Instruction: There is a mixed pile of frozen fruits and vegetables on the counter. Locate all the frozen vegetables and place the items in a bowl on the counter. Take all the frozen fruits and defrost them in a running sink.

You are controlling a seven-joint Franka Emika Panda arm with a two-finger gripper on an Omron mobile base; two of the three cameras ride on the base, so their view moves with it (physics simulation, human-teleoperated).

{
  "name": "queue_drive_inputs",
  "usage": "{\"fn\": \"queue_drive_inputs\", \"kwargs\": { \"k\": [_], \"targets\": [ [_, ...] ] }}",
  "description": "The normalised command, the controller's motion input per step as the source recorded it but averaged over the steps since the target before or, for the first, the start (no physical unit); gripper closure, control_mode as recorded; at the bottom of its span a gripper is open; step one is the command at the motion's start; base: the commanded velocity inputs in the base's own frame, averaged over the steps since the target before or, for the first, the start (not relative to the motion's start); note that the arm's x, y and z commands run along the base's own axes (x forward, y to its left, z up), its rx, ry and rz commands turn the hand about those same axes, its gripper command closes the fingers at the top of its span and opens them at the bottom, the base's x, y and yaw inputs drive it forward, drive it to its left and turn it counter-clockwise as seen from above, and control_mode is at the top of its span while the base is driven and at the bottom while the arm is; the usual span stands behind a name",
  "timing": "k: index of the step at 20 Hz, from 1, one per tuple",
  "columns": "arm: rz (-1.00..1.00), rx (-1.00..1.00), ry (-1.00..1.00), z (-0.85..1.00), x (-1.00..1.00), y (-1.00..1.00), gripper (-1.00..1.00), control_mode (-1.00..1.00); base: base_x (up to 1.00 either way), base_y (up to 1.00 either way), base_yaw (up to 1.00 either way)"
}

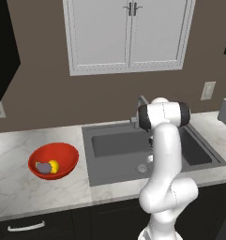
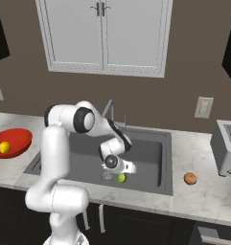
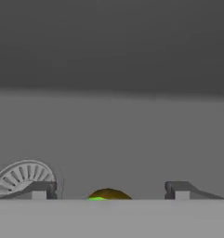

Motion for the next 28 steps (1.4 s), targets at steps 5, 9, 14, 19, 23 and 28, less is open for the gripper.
{"fn": "queue_drive_inputs", "kwargs": {
  "k": [5, 9, 14, 19, 23, 28],
  "targets": [
    [0.0, 0.13, -0.23, 0.44, -0.09, -0.33, -1.0, -1.0, 0.0, 0.0, 0.0],
    [0.0, 0.15, -0.24, 0.49, -0.06, -0.39, -1.0, -1.0, 0.0, 0.0, 0.0],
    [0.0, 0.1, -0.17, 0.67, 0.01, -0.27, -1.0, -1.0, 0.0, 0.0, 0.0],
    [-0.03, 0.04, -0.01, 0.95, 0.36, -0.01, -1.0, -1.0, 0.0, 0.0, 0.0],
    [-0.09, 0.19, 0.15, 1.0, 0.42, 0.06, -1.0, -1.0, 0.0, 0.0, 0.0],
    [-0.17, 0.32, 0.32, 0.71, 0.08, 0.03, -1.0, -1.0, 0.0, 0.0, 0.0]
  ]
}}
